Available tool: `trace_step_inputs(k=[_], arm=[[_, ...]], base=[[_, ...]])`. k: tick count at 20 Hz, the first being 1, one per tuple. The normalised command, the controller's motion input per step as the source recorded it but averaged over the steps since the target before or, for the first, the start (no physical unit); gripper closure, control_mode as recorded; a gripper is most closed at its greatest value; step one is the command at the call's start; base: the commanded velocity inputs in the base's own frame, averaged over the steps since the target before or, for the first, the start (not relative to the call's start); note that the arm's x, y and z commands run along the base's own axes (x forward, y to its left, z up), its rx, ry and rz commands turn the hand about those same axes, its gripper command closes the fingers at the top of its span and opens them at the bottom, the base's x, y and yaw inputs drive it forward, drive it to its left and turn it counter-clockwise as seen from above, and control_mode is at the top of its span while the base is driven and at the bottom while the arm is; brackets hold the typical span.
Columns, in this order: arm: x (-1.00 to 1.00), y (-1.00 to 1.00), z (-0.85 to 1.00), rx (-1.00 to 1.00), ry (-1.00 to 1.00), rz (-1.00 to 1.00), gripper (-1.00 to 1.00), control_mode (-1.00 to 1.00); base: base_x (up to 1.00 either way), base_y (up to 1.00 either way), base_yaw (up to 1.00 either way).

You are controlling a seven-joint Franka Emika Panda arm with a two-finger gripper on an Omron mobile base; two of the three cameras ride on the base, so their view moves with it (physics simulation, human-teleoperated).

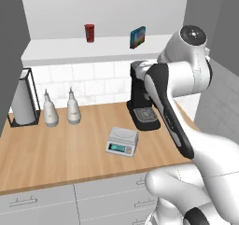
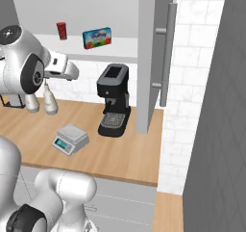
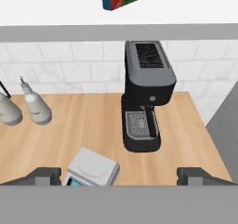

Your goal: Pick the boxed food and place it on the digital scale for weighing, and close the cabinet.

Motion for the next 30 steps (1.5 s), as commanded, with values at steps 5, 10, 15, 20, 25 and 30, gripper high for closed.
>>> trace_step_inputs(k=[5, 10, 15, 20, 25, 30], arm=[[0.01, 0.0, 0.06, 0.0, -0.06, -0.05, -1.0, -1.0], [0.05, 0.0, 0.3, 0.0, -0.16, -0.1, -1.0, -1.0], [0.1, 0.0, 0.46, 0.0, -0.17, -0.07, -1.0, -1.0], [0.33, 0.01, 0.26, 0.0, -0.06, -0.02, -1.0, -1.0], [0.39, 0.0, 0.14, 0.0, -0.01, -0.02, -1.0, -1.0], [0.68, 0.06, 0.03, 0.0, 0.0, -0.07, -1.0, -1.0]], base=[[0.0, 0.0, 0.0], [0.0, 0.0, 0.0], [0.0, 0.0, 0.0], [0.0, 0.0, 0.0], [0.0, 0.0, 0.0], [0.0, 0.0, 0.0]])
